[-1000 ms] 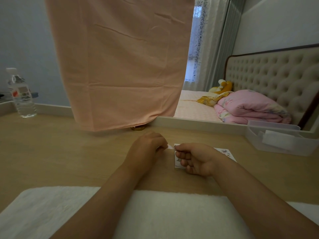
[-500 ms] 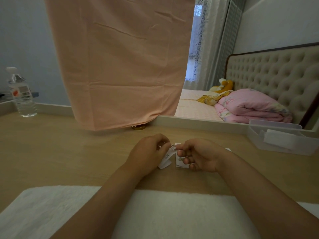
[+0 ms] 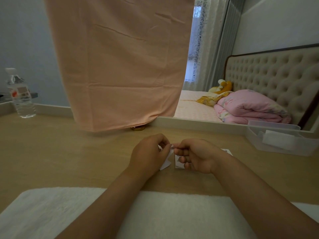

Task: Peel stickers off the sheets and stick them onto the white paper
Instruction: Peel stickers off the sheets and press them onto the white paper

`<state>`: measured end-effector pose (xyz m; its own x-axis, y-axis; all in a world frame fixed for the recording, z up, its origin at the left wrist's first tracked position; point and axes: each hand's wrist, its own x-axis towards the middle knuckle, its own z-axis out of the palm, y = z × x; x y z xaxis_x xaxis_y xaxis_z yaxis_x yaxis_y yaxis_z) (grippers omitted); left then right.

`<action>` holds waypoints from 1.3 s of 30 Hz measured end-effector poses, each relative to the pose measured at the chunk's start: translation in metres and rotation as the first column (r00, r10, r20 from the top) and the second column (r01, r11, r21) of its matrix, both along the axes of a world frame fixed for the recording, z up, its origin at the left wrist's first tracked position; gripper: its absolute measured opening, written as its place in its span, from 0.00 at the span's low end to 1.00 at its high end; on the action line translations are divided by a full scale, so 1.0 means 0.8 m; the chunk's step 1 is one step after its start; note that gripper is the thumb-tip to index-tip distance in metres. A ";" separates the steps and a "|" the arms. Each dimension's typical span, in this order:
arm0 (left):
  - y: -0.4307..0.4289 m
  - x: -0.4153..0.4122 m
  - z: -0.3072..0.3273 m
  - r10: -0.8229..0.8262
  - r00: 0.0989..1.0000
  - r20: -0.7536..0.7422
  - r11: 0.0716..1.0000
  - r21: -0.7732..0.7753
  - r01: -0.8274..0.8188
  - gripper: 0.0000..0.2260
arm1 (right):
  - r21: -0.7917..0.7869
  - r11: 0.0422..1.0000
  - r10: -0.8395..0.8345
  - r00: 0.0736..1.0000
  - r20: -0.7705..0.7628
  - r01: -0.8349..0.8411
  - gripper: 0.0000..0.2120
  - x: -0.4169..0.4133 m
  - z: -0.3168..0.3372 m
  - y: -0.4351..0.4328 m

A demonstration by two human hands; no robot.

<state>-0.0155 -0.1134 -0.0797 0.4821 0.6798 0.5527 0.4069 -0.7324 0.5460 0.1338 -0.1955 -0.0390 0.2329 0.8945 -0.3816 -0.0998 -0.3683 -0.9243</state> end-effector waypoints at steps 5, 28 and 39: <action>0.002 0.004 -0.002 0.037 0.999 0.017 0.988 0.146 -0.039 0.02 | 0.028 0.998 -0.053 0.996 -0.076 0.055 0.12 -0.002 -0.002 0.003; -0.030 0.020 0.010 0.029 0.812 0.582 0.655 -0.625 0.424 0.07 | 0.494 0.842 -0.406 0.857 0.316 0.217 0.03 -0.007 -0.012 0.006; -0.033 0.019 0.014 -0.014 0.844 0.536 0.653 -0.634 0.413 0.10 | 0.507 0.848 -0.395 0.824 0.406 0.157 0.03 0.003 -0.009 0.002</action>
<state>-0.0002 -0.1402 -0.0688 0.4993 0.8557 0.1355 -0.1457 -0.0712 0.9868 0.1364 -0.1943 -0.0465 0.5398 0.8012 0.2581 0.3635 0.0547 -0.9300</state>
